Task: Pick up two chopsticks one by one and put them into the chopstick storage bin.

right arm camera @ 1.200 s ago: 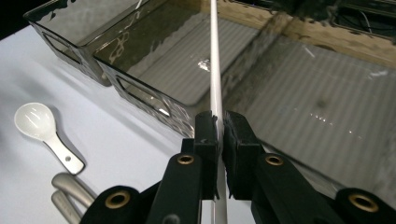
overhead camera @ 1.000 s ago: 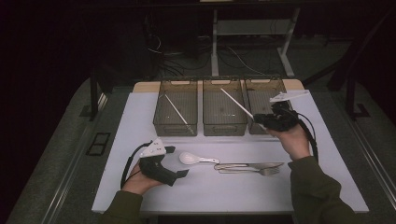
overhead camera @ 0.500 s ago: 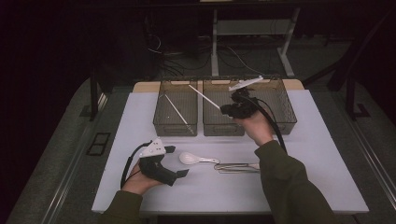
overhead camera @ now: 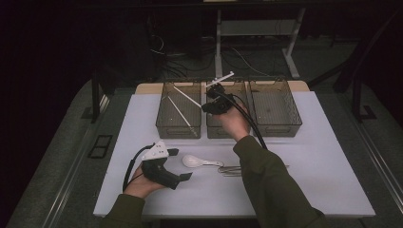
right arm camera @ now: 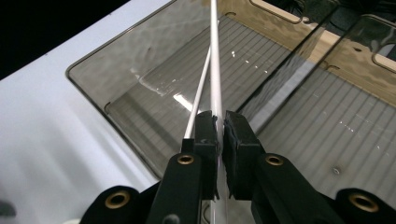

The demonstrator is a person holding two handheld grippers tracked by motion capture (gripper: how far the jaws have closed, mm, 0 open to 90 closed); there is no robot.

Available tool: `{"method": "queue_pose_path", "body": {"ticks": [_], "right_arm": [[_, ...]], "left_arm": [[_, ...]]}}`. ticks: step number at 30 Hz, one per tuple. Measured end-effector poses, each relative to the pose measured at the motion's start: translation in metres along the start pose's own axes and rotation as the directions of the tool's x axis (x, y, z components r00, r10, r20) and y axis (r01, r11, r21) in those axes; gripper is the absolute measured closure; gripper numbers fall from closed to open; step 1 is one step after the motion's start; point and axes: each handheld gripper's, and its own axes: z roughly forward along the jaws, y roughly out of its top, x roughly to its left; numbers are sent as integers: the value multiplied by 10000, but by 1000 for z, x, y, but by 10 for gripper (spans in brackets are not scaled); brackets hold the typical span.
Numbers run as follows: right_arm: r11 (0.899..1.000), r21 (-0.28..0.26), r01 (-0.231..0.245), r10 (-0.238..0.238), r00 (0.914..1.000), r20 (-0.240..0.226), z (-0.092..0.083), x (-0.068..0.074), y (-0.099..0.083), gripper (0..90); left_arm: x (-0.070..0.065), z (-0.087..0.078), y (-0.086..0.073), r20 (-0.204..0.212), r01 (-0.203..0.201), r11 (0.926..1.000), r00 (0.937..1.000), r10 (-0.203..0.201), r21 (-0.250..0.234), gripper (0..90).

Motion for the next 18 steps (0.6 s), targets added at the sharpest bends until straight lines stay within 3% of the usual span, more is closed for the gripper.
{"method": "queue_pose_path", "body": {"ticks": [18], "right_arm": [[9958,863,-302,273,9990,346,60,14,27,841]], "left_arm": [[0,-1,1,110,-9,9999,9999,11,-166,0]]}}
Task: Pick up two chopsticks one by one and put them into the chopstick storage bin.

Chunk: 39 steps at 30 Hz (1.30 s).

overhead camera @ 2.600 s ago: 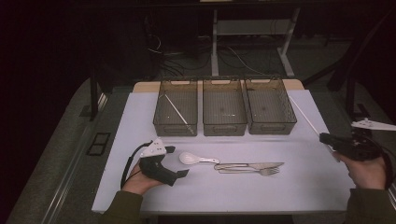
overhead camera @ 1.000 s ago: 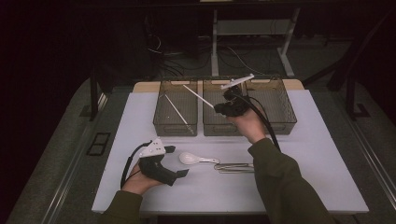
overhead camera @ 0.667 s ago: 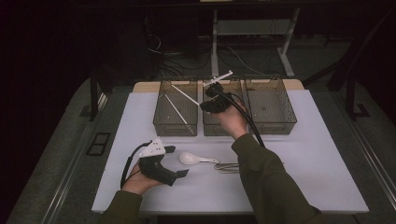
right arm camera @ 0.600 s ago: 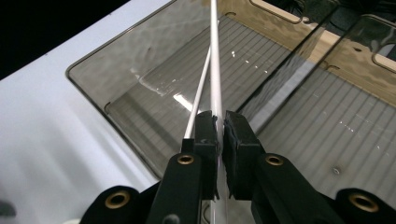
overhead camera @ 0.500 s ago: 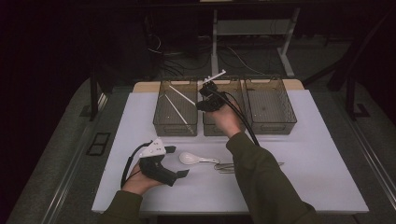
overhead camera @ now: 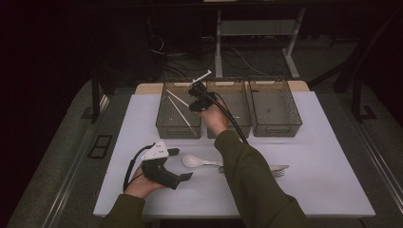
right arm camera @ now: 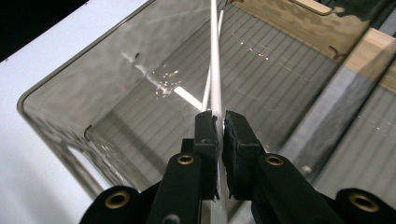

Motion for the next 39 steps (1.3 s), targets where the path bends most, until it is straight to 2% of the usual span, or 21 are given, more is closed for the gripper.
{"method": "queue_pose_path", "body": {"ticks": [6,13,16,21,24,26,30,33,34,39], "right_arm": [[9999,83,-57,57,10000,2,13,5,5,840],[10000,15,-53,53,10000,-45,19,8,6,829],[9997,-156,-187,184,9997,-145,18,8,6,756],[9997,-250,16,-25,9994,-341,13,7,6,663],[9989,-382,260,-273,9990,-342,6,8,6,601],[9972,-656,357,-385,9983,-427,-3,6,4,560],[9961,-775,416,-462,9973,-578,-17,1,-2,493],[9949,-842,557,-613,9959,-662,-29,-3,-10,462],[9942,-902,591,-655,9954,-701,-33,-4,-14,456],[9878,-1185,1009,-1120,9896,-908,-54,-10,-37,432]], "left_arm": [[-1,0,0,20,82,10000,10000,-82,-49,0],[-1,1,1,25,78,10000,10000,-78,-57,0],[-1,1,1,27,71,10000,10000,-71,-61,0],[-1,0,1,31,44,10000,10000,-44,-46,0],[0,0,0,16,13,10000,10000,-13,-32,0],[0,0,0,8,-11,10000,10000,11,-24,0],[0,1,0,-3,41,10000,10000,-41,-37,0],[0,2,0,-16,110,9999,9999,-110,-42,0],[1,2,0,-22,12,10000,10000,-12,16,0],[1,3,0,-35,44,10000,10000,-44,-34,0]]}}
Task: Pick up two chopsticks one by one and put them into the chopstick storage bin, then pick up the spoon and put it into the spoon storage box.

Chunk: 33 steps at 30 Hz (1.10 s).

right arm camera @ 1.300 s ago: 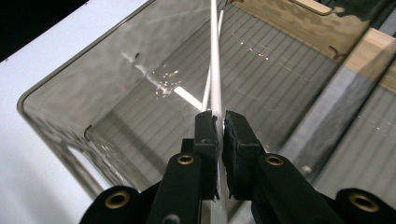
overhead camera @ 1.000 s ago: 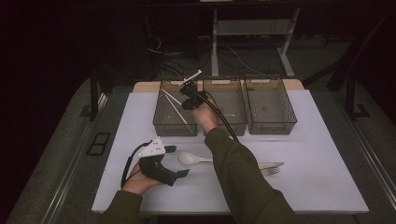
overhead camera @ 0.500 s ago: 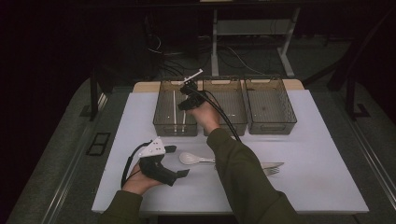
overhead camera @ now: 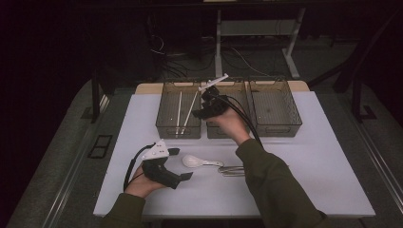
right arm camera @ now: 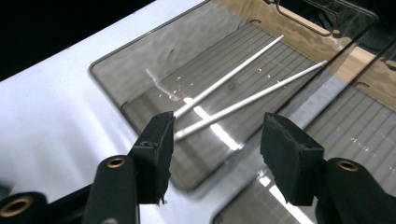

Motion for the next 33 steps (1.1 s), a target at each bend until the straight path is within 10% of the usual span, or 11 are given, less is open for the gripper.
{"method": "queue_pose_path", "body": {"ticks": [20,33], "right_arm": [[9924,-1184,-331,213,9948,-992,-77,-29,-83,330],[9797,-1922,-575,426,9958,-812,-106,-38,-142,216]], "left_arm": [[0,-1,-1,-114,36,9999,9999,-35,96,0],[1,1,-1,-102,110,9998,9999,-109,142,0]]}}
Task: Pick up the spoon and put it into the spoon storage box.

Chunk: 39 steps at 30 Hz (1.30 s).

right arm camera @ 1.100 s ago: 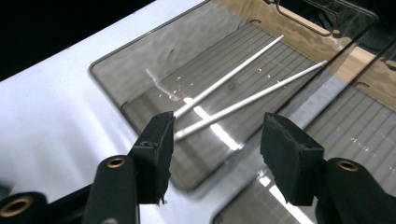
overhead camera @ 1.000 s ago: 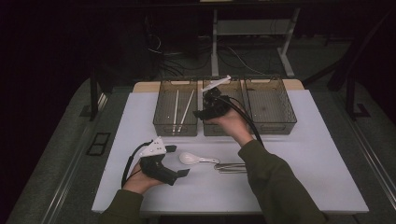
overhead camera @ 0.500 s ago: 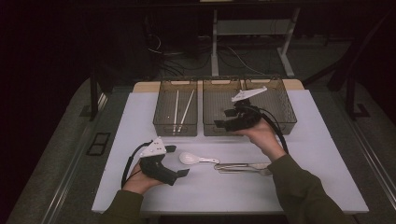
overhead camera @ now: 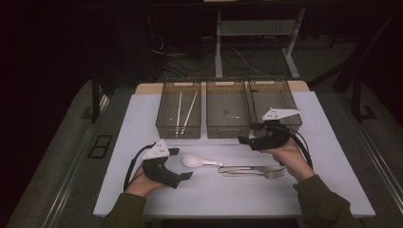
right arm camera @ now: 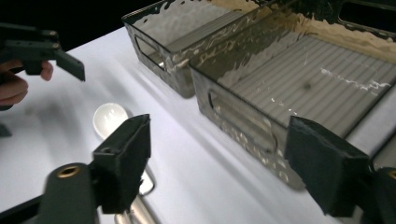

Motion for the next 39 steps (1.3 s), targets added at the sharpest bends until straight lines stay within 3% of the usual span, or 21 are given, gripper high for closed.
{"method": "queue_pose_path", "body": {"ticks": [10,17,26,33,39], "right_arm": [[9984,-517,235,-221,9994,276,-36,5,-42,200],[9958,-916,75,-31,9988,484,-57,5,-72,184],[9965,-766,-344,423,9937,1041,-71,2,-103,172],[9991,-417,-104,146,9945,1034,-75,5,-115,172],[9992,-328,-236,266,9950,958,-76,5,-118,172]], "left_arm": [[1,-1,0,-28,-45,10000,10000,45,53,0],[0,-1,0,-35,-33,10000,10000,33,59,0],[0,-1,1,-76,-18,10000,10000,18,2,0],[0,-1,1,-143,-44,10000,9999,44,40,2],[2,-2,6,-274,-174,9998,9995,174,-12,24]]}}
